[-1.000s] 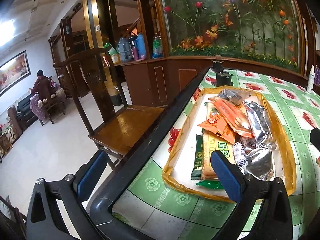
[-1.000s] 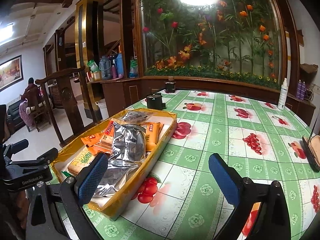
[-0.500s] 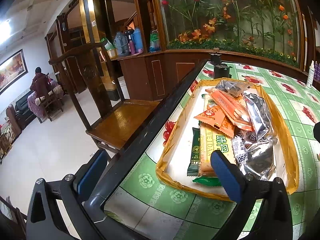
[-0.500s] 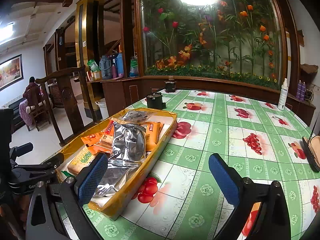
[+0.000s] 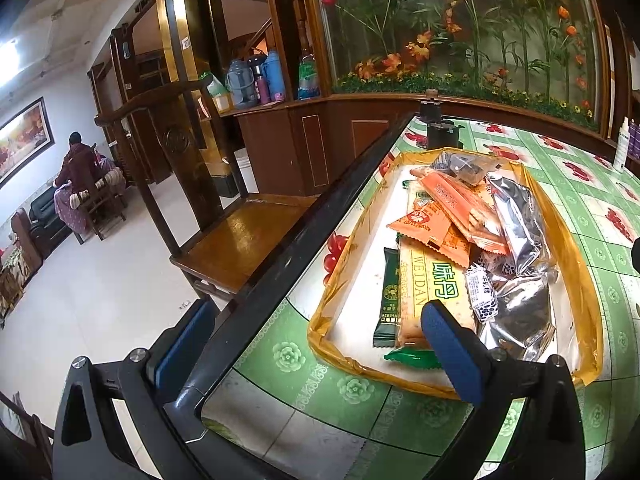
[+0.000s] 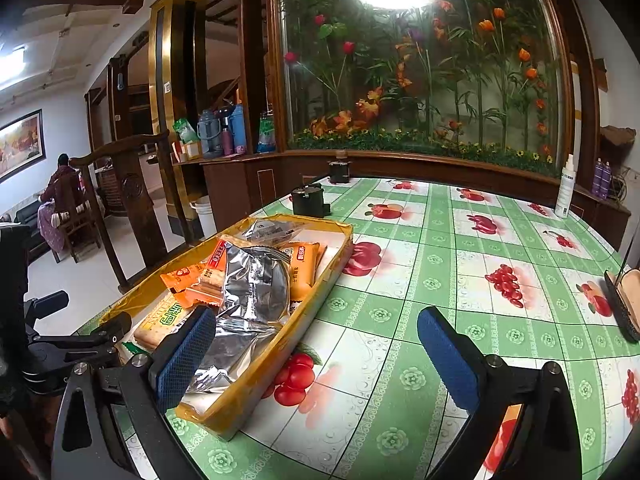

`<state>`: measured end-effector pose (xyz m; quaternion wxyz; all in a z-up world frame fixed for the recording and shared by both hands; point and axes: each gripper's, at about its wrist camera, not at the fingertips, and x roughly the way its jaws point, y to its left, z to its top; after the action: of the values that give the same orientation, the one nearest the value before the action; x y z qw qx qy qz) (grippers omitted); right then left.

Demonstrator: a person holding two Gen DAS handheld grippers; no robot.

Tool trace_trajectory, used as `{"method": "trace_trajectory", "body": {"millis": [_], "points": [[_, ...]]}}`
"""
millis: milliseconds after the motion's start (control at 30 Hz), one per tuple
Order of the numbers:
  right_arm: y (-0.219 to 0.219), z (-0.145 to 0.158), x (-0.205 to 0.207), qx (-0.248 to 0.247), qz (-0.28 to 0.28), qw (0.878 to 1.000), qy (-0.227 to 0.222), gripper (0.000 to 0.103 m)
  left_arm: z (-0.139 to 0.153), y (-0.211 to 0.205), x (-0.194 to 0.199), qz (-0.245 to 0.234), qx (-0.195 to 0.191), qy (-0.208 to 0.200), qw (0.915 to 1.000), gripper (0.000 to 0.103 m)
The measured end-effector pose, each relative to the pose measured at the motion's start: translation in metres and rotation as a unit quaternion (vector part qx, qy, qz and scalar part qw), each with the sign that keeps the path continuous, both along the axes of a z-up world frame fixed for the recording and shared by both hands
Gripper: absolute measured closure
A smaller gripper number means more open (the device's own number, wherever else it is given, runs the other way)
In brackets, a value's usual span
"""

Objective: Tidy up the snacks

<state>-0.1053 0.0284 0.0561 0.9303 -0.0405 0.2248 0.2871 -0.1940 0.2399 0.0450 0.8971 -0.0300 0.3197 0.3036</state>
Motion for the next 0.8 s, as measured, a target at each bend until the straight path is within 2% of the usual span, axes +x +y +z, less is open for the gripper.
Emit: {"method": "trace_trajectory", "body": {"millis": [800], "points": [[-0.0035, -0.0024, 0.0022, 0.002, -0.004, 1.0, 0.004, 0.001, -0.0026, -0.0016, 0.0004, -0.006, -0.006, 0.003, 1.0, 0.0]]}}
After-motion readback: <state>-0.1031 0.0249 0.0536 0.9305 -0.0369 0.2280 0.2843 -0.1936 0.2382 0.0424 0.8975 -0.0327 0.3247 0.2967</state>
